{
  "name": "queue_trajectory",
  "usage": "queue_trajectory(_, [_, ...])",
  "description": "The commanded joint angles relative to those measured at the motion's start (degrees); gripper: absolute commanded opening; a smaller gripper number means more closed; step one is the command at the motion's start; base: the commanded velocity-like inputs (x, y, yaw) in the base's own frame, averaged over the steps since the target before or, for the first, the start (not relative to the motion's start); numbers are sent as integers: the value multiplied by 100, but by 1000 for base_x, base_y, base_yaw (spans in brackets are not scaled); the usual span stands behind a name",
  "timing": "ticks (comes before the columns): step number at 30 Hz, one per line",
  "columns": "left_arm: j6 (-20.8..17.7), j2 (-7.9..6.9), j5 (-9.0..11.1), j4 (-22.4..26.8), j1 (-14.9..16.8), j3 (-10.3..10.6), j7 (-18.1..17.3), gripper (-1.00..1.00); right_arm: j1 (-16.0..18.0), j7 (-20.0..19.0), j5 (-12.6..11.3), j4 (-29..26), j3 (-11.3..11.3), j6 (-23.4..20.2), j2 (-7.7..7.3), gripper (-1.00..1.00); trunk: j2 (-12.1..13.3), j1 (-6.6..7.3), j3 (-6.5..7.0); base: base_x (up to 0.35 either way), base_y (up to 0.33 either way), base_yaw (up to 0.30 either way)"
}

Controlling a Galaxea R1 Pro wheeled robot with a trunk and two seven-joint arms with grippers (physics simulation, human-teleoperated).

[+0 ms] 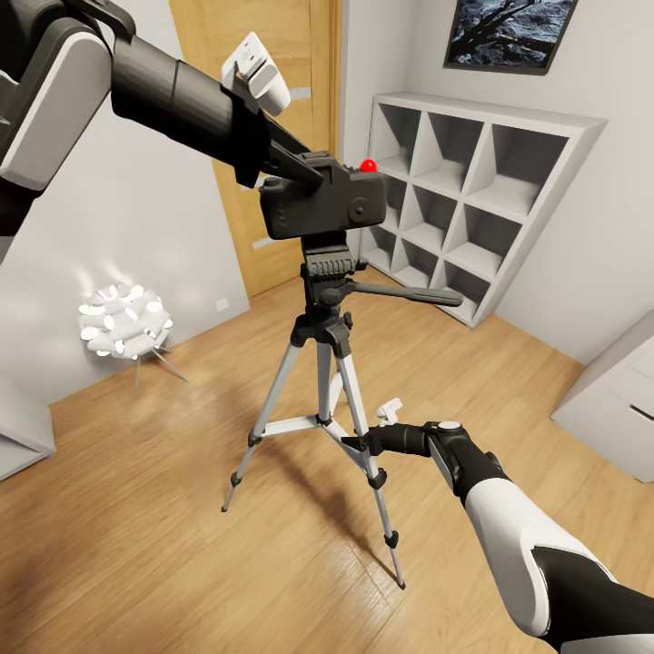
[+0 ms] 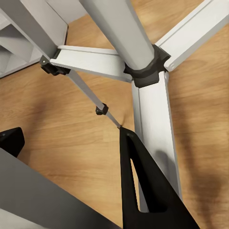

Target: Attach the digital camera to the camera tripod in the bedroom.

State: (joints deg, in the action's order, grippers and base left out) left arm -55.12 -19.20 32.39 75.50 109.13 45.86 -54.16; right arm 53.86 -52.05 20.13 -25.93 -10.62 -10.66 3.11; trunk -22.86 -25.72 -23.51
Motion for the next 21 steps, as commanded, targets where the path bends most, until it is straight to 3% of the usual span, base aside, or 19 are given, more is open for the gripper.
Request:
queue_trajectory(1, [-16, -5, 15, 0, 12, 11, -16, -100, -60, 424, 308, 88, -2, -50, 5, -100, -5, -7, -12, 0, 0, 0])
queue_trajectory(2, [-18, -5, 16, 0, 12, 11, -16, 100, -60, 424, 308, 88, -2, -50, 5, -100, -5, -7, -12, 0, 0, 0])
queue_trajectory(21, [-42, -5, 23, -9, 12, 7, 17, 100, -60, 420, 308, 88, -2, -50, 5, -100, -5, -7, -12, 0, 0, 0])
